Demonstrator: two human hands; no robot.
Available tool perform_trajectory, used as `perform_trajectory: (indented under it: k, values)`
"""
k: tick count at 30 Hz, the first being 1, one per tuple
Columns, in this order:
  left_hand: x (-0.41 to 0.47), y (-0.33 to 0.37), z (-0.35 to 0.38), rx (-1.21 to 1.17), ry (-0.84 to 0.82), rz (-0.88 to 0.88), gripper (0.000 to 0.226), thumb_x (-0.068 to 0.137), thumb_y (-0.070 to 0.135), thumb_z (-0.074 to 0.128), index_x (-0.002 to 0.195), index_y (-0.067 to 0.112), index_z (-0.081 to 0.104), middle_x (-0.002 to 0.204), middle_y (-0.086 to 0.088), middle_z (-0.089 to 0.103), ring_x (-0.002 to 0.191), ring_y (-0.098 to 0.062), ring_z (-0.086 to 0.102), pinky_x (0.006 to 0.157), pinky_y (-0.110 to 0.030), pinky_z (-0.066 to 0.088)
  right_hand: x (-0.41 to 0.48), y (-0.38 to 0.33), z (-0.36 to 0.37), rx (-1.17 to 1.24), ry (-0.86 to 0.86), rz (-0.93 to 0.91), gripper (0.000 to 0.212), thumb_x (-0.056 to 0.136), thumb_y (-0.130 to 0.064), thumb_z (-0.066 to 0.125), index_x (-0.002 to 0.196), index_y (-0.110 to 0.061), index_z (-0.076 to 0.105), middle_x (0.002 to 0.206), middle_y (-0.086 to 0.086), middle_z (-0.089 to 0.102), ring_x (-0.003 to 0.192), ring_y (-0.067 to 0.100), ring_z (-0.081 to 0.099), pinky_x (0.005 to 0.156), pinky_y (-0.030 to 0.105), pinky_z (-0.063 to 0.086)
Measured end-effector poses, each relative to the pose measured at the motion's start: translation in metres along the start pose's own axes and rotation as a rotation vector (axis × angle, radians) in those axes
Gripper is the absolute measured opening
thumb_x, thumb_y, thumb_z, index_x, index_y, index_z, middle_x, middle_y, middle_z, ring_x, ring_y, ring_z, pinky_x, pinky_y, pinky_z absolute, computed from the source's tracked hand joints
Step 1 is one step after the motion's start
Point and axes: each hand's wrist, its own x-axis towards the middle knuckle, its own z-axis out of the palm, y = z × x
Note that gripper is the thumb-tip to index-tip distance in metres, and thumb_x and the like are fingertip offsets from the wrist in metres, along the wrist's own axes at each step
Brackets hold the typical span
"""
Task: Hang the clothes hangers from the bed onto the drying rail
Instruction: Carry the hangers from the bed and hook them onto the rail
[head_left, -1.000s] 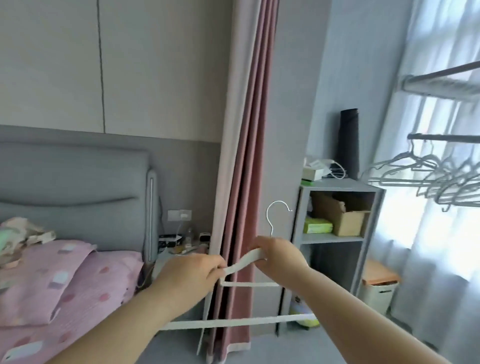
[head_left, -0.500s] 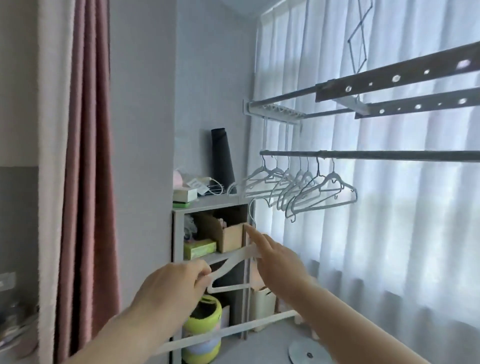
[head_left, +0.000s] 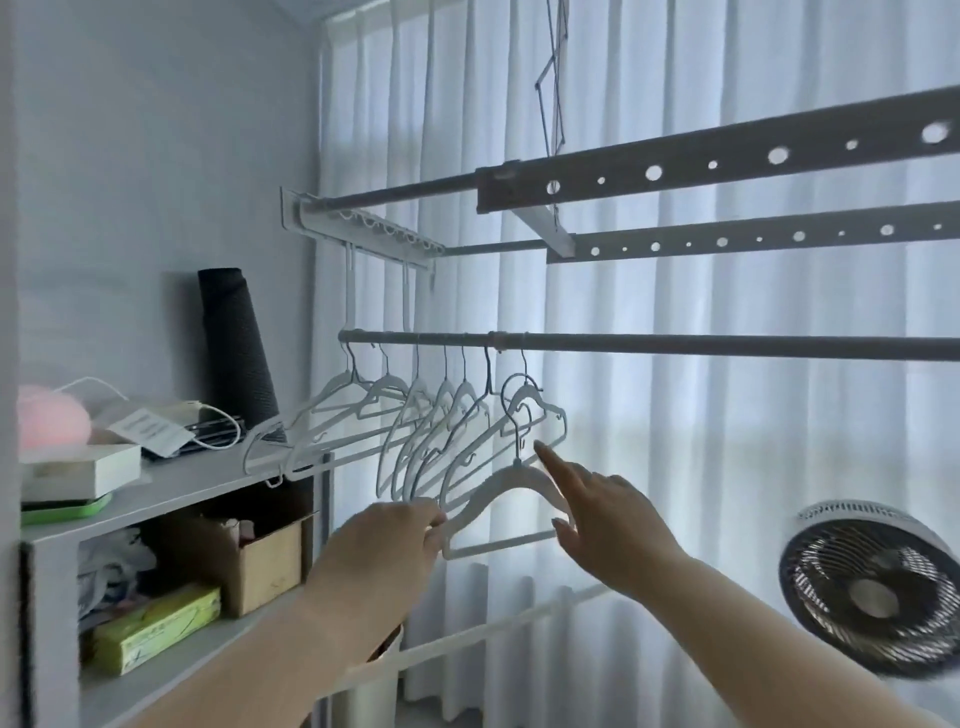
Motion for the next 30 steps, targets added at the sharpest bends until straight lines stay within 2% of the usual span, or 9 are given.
perform_trajectory:
  k: [3,5,6,7,8,10,13,18,30]
  values:
    - [0.041,0.006,0.019,-0.061,-0.008,0.004,0.017,0.096,0.03,0.039,0.092,0.029,0.056,0.075,0.009,0.053,0.072,-0.015,0.049,0.065,-0.024,0.035,0.011,0.043,0.008,-0.147,-0.027,0.029,0.067,0.086,-0.023,0.056,0.144,-0.018,0.023,0.138,0.003,0.044,0.116,0.026,0.051,0.099,0.032,0.035]
    - [0.062,0.011,0.028,-0.142,0.003,-0.002,0.017,0.095,0.03,0.042,0.084,0.029,0.054,0.068,0.01,0.052,0.069,-0.015,0.049,0.064,-0.026,0.037,0.02,0.073,0.01,-0.277,-0.021,0.041,0.072,0.051,-0.03,0.085,0.117,-0.016,0.059,0.112,0.006,0.065,0.087,0.024,0.067,0.077,0.035,0.053]
    - [0.073,0.014,0.031,-0.179,0.007,-0.008,0.017,0.095,0.03,0.043,0.08,0.03,0.052,0.069,0.009,0.054,0.07,-0.016,0.051,0.066,-0.026,0.04,0.027,0.084,0.008,-0.352,-0.003,0.087,0.073,0.035,-0.032,0.089,0.103,-0.017,0.067,0.099,0.005,0.069,0.076,0.021,0.069,0.067,0.032,0.056]
    - [0.083,0.018,0.034,-0.206,0.017,-0.015,0.017,0.095,0.029,0.044,0.079,0.03,0.051,0.071,0.008,0.056,0.07,-0.017,0.051,0.067,-0.027,0.042,0.033,0.095,0.006,-0.373,0.024,0.129,0.072,0.034,-0.033,0.089,0.101,-0.017,0.068,0.1,0.006,0.07,0.079,0.021,0.07,0.068,0.034,0.056]
    - [0.094,0.022,0.037,-0.214,0.034,-0.019,0.017,0.095,0.028,0.043,0.08,0.03,0.051,0.074,0.006,0.057,0.071,-0.018,0.051,0.067,-0.026,0.041,0.04,0.104,0.001,-0.347,0.044,0.159,0.069,0.049,-0.032,0.085,0.113,-0.016,0.063,0.116,0.01,0.064,0.097,0.025,0.065,0.083,0.038,0.052]
    - [0.115,0.031,0.045,-0.177,0.073,-0.026,0.018,0.095,0.024,0.041,0.087,0.027,0.056,0.082,0.003,0.059,0.076,-0.019,0.049,0.066,-0.025,0.035,0.052,0.125,-0.006,-0.29,0.059,0.185,0.06,0.086,-0.027,0.057,0.139,-0.017,0.033,0.148,0.007,0.03,0.133,0.023,0.034,0.11,0.035,0.025]
    - [0.147,0.046,0.057,-0.108,0.103,-0.035,0.023,0.095,0.018,0.04,0.101,0.016,0.062,0.098,-0.006,0.066,0.086,-0.024,0.053,0.068,-0.025,0.034,0.072,0.155,-0.014,-0.306,0.091,0.218,0.056,0.094,-0.026,0.041,0.144,-0.02,0.016,0.154,0.0,0.008,0.141,0.02,0.012,0.115,0.031,0.007]
    - [0.192,0.065,0.077,-0.001,0.186,-0.064,0.025,0.094,0.014,0.039,0.101,0.01,0.062,0.088,-0.006,0.057,0.079,-0.023,0.05,0.068,-0.027,0.037,0.096,0.195,-0.021,-0.351,0.11,0.195,0.056,0.094,-0.026,0.04,0.144,-0.019,0.016,0.154,0.003,0.011,0.141,0.023,0.011,0.116,0.036,0.005]
    - [0.22,0.063,0.119,0.115,0.098,-0.177,0.025,0.092,0.01,0.041,0.099,0.012,0.065,0.105,-0.011,0.066,0.098,-0.028,0.06,0.07,-0.025,0.037,0.115,0.225,-0.008,-0.297,0.22,0.127,0.053,0.092,-0.02,0.043,0.141,-0.016,0.022,0.153,0.004,0.017,0.141,0.024,0.012,0.116,0.041,-0.001]
